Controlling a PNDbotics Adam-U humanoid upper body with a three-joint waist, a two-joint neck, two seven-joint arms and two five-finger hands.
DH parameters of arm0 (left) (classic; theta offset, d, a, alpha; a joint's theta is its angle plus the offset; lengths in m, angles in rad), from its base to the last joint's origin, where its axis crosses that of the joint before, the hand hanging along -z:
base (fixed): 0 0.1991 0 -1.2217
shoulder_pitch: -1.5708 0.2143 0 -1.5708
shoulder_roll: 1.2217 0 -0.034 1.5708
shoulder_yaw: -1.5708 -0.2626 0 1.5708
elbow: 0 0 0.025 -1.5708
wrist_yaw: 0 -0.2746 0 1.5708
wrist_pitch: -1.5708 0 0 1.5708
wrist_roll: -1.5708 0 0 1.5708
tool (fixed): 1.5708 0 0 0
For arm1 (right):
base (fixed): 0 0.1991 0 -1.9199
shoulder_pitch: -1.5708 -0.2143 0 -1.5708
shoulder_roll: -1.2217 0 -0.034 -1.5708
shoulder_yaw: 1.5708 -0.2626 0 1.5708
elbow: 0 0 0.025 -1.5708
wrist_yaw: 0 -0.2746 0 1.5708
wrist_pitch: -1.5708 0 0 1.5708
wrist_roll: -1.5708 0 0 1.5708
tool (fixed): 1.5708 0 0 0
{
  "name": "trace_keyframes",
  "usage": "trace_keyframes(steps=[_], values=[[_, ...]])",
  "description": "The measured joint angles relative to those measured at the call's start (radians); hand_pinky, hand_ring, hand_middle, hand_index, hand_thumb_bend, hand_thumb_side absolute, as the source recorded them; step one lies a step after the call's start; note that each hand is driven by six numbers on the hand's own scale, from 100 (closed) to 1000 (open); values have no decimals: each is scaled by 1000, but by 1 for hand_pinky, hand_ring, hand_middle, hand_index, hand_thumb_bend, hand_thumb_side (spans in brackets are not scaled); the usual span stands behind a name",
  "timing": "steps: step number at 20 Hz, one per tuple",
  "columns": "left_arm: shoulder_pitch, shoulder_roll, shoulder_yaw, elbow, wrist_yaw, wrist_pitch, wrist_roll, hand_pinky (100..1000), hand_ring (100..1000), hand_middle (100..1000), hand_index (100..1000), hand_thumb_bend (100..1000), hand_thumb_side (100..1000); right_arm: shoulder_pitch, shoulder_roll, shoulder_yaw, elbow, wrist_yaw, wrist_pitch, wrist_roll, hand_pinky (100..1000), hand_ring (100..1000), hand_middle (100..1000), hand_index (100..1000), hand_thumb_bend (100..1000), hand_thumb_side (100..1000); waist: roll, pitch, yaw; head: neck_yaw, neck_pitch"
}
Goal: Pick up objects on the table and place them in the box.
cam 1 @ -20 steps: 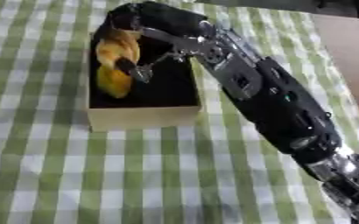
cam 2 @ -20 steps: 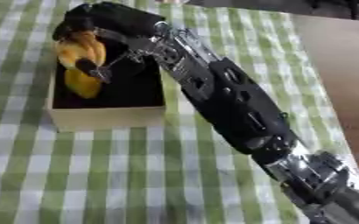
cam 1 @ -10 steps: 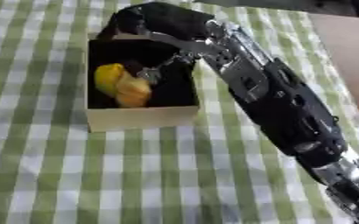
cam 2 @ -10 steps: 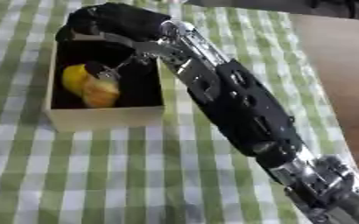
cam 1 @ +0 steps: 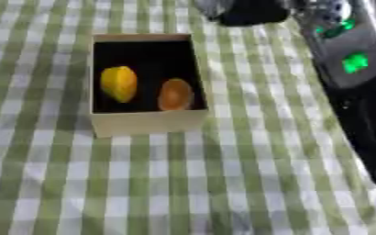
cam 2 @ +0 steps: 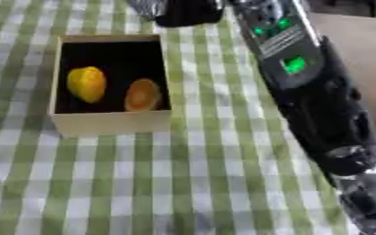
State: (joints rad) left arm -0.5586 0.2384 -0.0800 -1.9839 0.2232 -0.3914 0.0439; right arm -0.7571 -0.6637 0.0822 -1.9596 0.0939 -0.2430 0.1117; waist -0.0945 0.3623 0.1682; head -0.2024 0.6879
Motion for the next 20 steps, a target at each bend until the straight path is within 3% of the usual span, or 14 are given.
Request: trace_keyframes(steps=[1,4,9,15,20], values=[[7,1,5,0,-8,2,11,744,749,707,812,134,589,42,-30,-28,-9,-55,-27,-30,856,821,752,841,100,138,3,-2,-9,11,2],[24,12,19,0,-32,5,42,745,749,708,812,126,594,180,-96,-107,-19,-169,-120,-104,858,819,747,834,100,100,19,-3,-29,42,6],[49,26,38,0,-66,7,79,745,748,708,812,117,606,416,-119,-214,-22,-207,-272,-197,860,813,740,827,100,136,37,-3,-51,79,5],[62,27,55,0,-94,5,112,745,749,710,812,112,608,602,-41,-259,-24,-151,-422,-281,876,825,751,829,100,340,50,2,-67,100,5],[69,27,66,0,-107,2,132,746,749,710,812,112,611,669,56,-264,-24,-101,-470,-301,878,824,749,827,100,420,59,6,-70,112,4]])
